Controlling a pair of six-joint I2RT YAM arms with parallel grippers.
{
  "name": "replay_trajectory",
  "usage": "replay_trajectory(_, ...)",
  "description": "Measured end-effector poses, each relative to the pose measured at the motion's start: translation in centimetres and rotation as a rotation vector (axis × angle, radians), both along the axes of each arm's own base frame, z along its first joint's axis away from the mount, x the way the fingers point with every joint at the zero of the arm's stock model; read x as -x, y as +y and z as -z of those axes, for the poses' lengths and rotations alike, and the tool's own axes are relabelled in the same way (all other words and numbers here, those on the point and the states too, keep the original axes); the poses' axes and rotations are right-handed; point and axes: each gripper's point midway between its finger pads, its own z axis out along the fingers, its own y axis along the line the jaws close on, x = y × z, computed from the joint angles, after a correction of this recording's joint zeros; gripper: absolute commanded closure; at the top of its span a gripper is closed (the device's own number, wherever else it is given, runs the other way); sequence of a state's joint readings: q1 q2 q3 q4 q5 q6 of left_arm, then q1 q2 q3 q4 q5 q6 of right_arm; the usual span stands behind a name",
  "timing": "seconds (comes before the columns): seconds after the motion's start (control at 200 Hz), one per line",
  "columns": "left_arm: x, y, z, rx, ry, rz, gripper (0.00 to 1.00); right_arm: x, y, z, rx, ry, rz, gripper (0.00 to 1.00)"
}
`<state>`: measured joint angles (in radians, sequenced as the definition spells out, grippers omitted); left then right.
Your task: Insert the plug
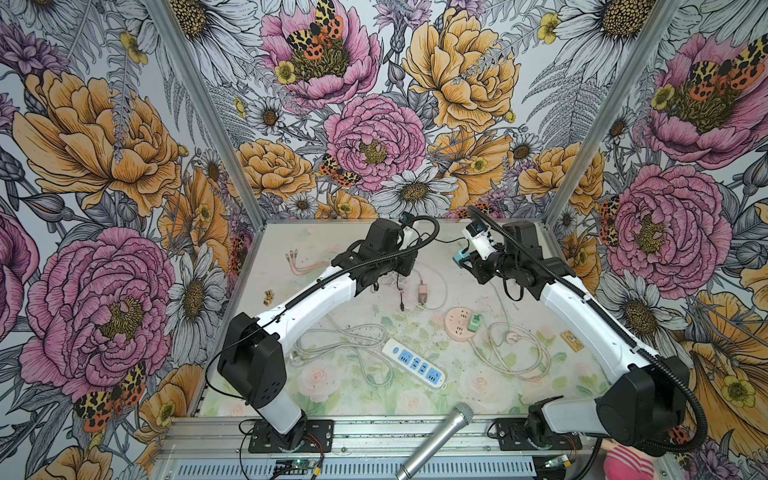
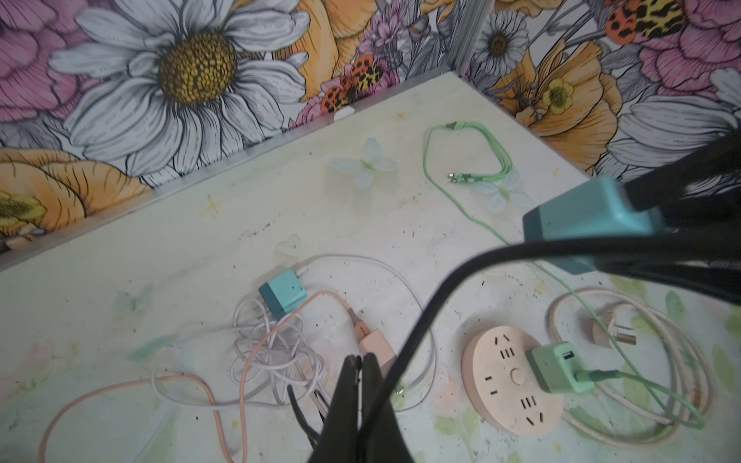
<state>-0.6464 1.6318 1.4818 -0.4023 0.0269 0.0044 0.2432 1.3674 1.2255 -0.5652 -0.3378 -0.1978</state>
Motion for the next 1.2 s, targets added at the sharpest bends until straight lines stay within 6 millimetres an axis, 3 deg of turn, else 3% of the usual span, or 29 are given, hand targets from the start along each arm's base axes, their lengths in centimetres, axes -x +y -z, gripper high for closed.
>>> replay_trajectory(0.08, -1.1, -0.9, -2.9, 0.032, -0.053, 0.017, 1.00, -0.4, -1.0, 0.0, -0.003, 0.000, 0.019, 1.00)
replay_trajectory(0.175, -2.8, -2.3, -3.7, 0.047, -0.069, 0.033, 1.00, -0.7, -2.1, 0.0, -0.011, 0.002, 0.042, 1.00)
replay_trajectory(0.25, -4.3, -3.8, -2.3, 0.044, -0.049, 0.050, 1.00, -0.9, -2.9, 0.3, -0.013, 0.009, 0.056, 1.00)
replay_trajectory(0.46, -7.0, -7.1, 4.4, 0.002, 0.069, 0.103, 1.00, -0.6, -3.7, 1.6, -0.024, 0.040, 0.048, 1.00)
replay_trajectory(0.741, -8.8, -11.0, 6.8, 0.081, 0.137, 0.201, 0.98, -0.2, -3.7, 5.6, 0.014, 0.116, -0.007, 1.00)
replay_trajectory(0.841, -9.0, -12.1, 8.4, 0.112, 0.184, 0.238, 0.86, -0.5, -3.9, 6.7, 0.028, 0.133, -0.023, 1.00)
replay_trajectory(0.976, -8.9, -12.6, 12.3, 0.135, 0.289, 0.253, 0.55, -0.5, -3.5, 7.8, 0.029, 0.149, -0.073, 1.00)
replay_trajectory(1.196, -7.8, -10.1, 18.2, 0.118, 0.456, 0.228, 0.43, 0.1, -3.2, 8.1, 0.048, 0.120, -0.159, 1.00)
